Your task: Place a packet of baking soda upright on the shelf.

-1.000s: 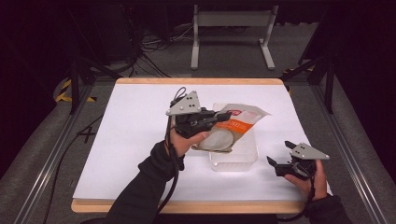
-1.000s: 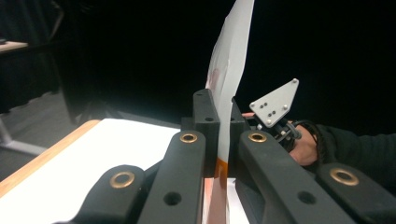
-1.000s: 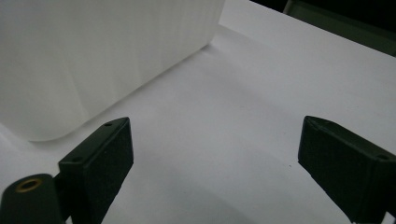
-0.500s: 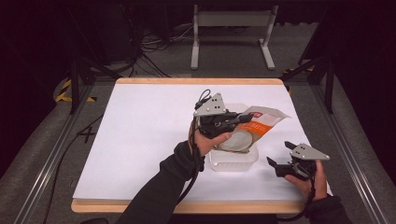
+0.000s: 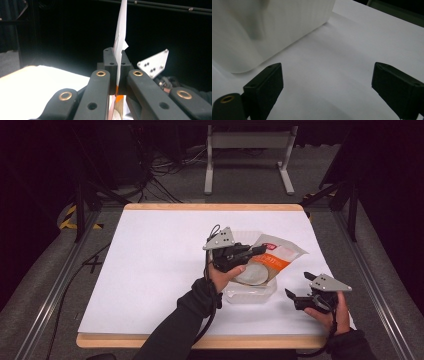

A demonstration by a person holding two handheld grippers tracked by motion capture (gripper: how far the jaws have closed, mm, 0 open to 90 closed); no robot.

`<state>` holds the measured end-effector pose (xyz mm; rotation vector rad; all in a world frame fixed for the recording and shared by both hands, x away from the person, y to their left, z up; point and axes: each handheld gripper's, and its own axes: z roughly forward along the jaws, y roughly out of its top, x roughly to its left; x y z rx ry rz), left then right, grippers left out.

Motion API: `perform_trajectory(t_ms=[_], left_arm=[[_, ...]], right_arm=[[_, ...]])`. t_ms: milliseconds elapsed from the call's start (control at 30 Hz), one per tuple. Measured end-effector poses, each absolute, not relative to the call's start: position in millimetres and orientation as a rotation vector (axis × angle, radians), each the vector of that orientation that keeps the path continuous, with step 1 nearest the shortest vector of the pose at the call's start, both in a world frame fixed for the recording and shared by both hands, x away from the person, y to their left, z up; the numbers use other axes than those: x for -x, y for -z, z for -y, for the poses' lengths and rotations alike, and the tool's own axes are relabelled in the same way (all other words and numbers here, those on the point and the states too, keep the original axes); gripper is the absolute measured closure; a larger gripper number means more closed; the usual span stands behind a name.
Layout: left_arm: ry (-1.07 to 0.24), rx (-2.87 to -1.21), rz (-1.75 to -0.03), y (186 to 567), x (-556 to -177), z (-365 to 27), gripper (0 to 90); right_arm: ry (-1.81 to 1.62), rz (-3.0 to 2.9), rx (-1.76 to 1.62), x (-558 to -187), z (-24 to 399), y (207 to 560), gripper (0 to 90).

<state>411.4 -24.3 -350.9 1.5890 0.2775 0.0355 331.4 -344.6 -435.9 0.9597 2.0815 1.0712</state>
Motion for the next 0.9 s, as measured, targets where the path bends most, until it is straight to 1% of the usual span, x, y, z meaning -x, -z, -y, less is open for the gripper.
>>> perform_trajectory(t_ms=[267,467,900], left_arm=[[-0.024,-1.634,-0.317,371,-412,7,90.0],[-0.082,-1.752,-0.307,374,-410,-5,90.0],[-0.055,-1.807,-0.318,387,-414,-15,90.0]], right_arm=[[-1.061,-2.089,-0.956,-331,343,436,10.9],[-1.059,-2.088,-0.962,-331,344,437,10.9],[-1.053,-2.101,-0.962,-332,342,439,10.9]])
